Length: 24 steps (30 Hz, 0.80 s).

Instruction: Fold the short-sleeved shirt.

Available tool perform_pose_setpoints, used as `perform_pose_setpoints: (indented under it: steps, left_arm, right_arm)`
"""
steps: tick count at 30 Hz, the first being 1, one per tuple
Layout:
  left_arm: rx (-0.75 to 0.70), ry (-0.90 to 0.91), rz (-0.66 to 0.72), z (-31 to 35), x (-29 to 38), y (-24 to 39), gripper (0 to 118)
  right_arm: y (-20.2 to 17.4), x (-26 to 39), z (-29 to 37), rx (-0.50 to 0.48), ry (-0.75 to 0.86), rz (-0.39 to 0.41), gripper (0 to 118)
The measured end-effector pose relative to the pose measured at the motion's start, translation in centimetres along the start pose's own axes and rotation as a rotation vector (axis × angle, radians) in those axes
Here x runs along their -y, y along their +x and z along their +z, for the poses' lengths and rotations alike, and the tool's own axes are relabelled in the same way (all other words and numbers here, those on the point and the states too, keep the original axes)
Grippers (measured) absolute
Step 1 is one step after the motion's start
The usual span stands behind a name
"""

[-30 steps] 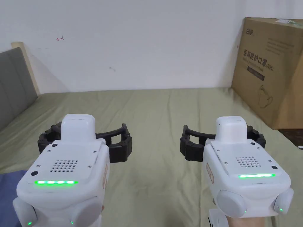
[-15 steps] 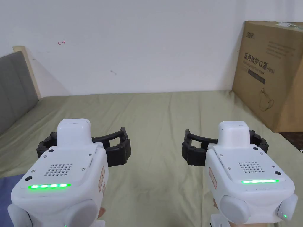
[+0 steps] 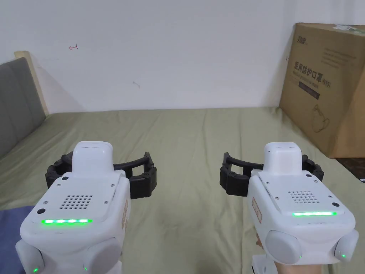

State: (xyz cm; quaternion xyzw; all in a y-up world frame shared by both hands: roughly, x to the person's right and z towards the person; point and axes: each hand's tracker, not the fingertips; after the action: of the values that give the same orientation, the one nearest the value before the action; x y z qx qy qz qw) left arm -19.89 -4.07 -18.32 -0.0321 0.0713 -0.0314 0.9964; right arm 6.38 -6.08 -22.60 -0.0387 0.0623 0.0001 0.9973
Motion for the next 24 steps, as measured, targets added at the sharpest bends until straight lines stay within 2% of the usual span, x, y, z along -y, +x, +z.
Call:
perform_pose_setpoints:
  steps: [12,18,20,21,22,24]
  left_arm:
    - [0.015,-0.041,0.011,-0.05,-0.14,-0.08,118]
    - [0.027,-0.044,0.078,0.21,-0.15,-0.54,118]
    - [0.033,-0.048,0.056,0.4,-0.31,-0.42,116]
    - [0.037,-0.061,0.04,0.51,-0.45,-0.31,111]
    - [0.048,-0.062,0.034,0.59,-0.5,-0.26,90]
    - [0.05,-0.059,0.012,0.63,-0.46,-0.01,30]
  right_arm:
    - [0.28,0.13,0.0,0.008,-0.021,-0.003,118]
    - [0.31,0.13,-0.1,0.008,-0.038,-0.006,118]
    - [0.25,0.11,-0.11,0.005,-0.054,-0.008,114]
    - [0.22,0.08,-0.02,0.004,-0.056,-0.011,108]
    - [0.22,0.03,0.19,-0.007,-0.054,-0.015,82]
    - [0.06,-0.17,0.35,-0.002,-0.053,-0.022,15]
